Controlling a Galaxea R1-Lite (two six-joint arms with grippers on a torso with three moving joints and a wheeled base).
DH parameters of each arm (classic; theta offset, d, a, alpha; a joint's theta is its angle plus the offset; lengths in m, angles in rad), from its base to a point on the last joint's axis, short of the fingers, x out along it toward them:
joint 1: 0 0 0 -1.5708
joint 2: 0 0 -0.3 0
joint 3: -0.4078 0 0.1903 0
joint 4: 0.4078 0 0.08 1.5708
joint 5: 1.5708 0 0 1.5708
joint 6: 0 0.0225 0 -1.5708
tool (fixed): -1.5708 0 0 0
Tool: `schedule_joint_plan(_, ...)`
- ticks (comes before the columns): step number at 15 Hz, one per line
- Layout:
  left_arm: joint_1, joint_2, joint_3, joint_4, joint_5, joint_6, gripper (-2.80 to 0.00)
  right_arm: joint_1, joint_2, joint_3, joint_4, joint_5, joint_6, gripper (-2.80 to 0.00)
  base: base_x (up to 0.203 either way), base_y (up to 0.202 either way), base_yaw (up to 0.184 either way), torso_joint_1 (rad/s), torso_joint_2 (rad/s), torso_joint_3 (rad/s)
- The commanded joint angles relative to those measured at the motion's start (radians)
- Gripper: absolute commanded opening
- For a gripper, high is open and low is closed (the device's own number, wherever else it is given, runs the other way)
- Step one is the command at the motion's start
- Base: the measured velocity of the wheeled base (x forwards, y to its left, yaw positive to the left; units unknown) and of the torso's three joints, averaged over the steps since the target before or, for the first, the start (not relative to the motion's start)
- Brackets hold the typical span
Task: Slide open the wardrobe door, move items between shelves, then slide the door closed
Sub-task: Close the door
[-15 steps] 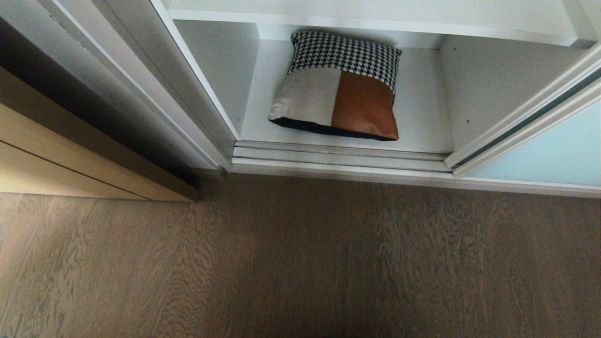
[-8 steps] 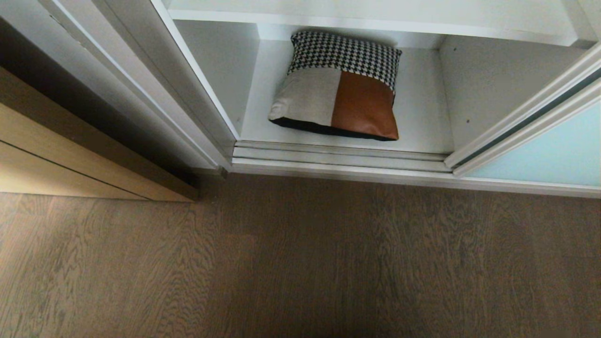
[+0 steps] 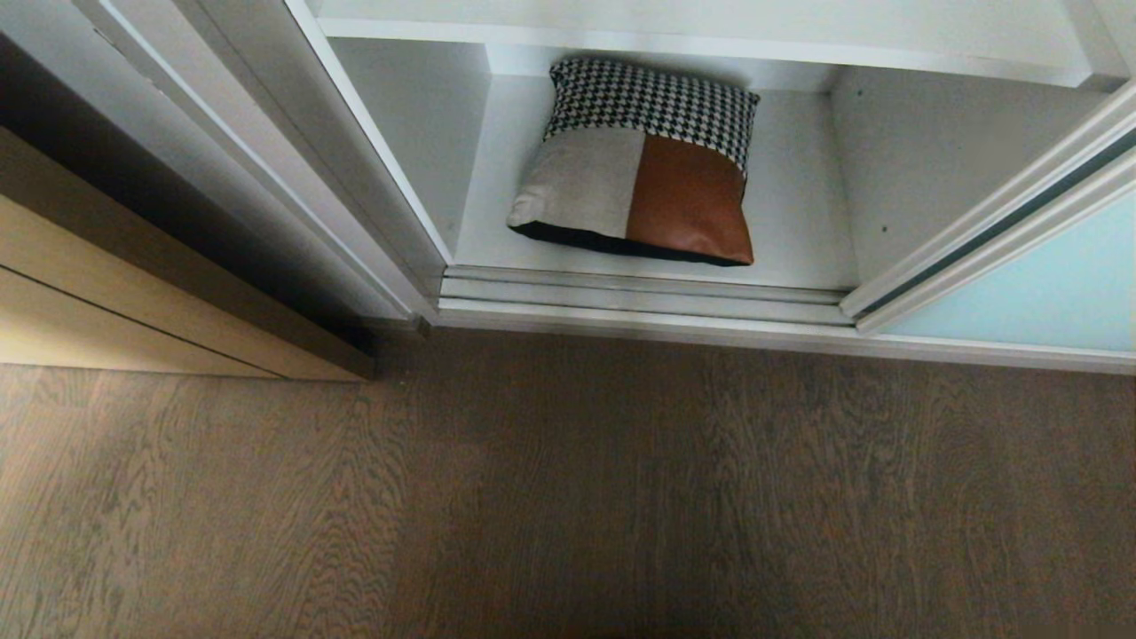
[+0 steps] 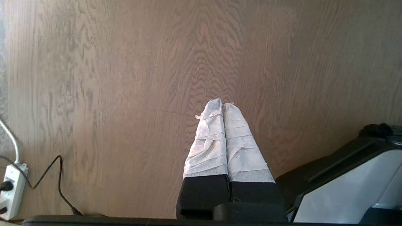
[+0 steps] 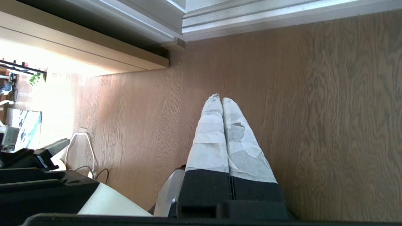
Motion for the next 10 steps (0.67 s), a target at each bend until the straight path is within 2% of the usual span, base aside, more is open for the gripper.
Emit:
schedule_joint_plan(1,-0.071,0.003,0.002,0.001,0.0,0.002,-2.8,0.001,0.004,-0.007,0.002,-0.002,0.006,-2.8,0.0,0.0,0.0,0.0,0.0,0.0)
schedule_joint_plan(3,-0.144,-0.072,0.002,0.001,-0.001,0.002,-2.8,0.001,0.004,-0.01,0.002,-0.004,0.005,-2.8,0.0,0.0,0.0,0.0,0.0,0.0)
schedule_joint_plan(7,-0.15,-0.281,0.002,0.003,0.002,-0.005,-2.8,0.001,0.003,-0.012,0.002,-0.004,0.003,-2.8,0.0,0.0,0.0,0.0,0.0,0.0)
schedule_joint_plan(10,-0.15,-0.275,0.002,0.003,0.009,-0.032,-2.8,0.001,0.004,-0.013,-0.001,-0.001,-0.001,-2.8,0.0,0.0,0.0,0.0,0.0,0.0)
